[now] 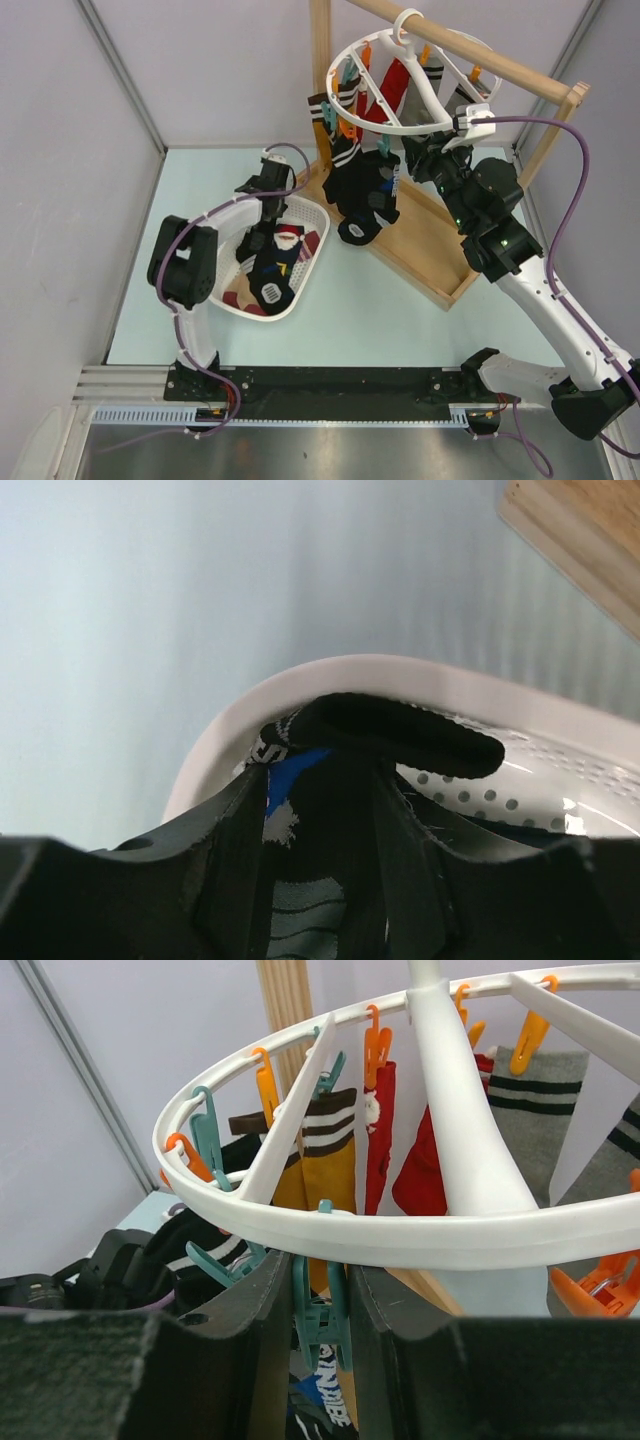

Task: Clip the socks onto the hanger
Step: Open the clamp at the hanger, then pick up the sock from the bin, then clamp the sock onto the hanger.

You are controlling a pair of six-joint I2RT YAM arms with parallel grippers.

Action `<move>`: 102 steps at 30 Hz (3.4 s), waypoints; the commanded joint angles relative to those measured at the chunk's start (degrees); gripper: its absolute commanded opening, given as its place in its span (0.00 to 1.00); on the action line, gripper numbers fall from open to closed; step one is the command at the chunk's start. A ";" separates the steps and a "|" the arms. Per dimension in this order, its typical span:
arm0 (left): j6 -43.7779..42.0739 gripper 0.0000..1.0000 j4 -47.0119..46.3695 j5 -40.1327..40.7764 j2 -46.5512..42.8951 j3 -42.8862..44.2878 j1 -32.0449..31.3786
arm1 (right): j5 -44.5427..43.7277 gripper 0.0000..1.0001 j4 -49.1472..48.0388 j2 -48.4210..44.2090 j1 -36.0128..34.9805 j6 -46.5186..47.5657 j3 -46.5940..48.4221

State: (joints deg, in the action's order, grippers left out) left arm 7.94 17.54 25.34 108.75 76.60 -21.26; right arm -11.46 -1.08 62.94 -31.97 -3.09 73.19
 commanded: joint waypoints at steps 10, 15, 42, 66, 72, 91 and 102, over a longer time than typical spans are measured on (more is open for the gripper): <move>-0.56 0.33 7.68 -2.05 9.99 8.83 -0.01 | 0.56 0.00 -0.59 -0.09 1.12 -1.83 1.61; -0.04 0.16 9.18 -6.00 9.73 6.91 -0.01 | 0.30 0.00 -0.41 -0.53 1.12 -1.74 1.61; -6.88 0.00 -4.88 -15.57 -37.37 -10.93 -0.01 | 0.83 0.00 -0.50 -1.50 1.73 -2.27 1.61; -14.01 0.00 -4.70 -35.89 -52.33 -5.32 -16.95 | 3.64 0.00 -1.47 -1.32 2.96 -3.59 1.61; -12.17 0.00 -9.36 -35.63 -45.40 -3.83 -24.43 | 4.96 0.00 -1.47 -1.24 3.49 -4.47 1.61; -3.46 0.00 -3.92 -28.69 -18.58 17.87 -31.13 | 9.00 0.00 -1.29 -2.20 4.28 -3.85 1.61; -3.46 0.00 -0.23 -23.41 -14.00 23.95 -31.13 | 10.93 0.00 -0.76 -2.21 4.63 -3.59 1.61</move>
State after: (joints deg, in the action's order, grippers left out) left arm 3.18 17.17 -1.32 94.76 96.42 -52.07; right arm -1.83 -0.32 62.04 -27.62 -6.46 73.19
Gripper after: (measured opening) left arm 0.010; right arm 0.283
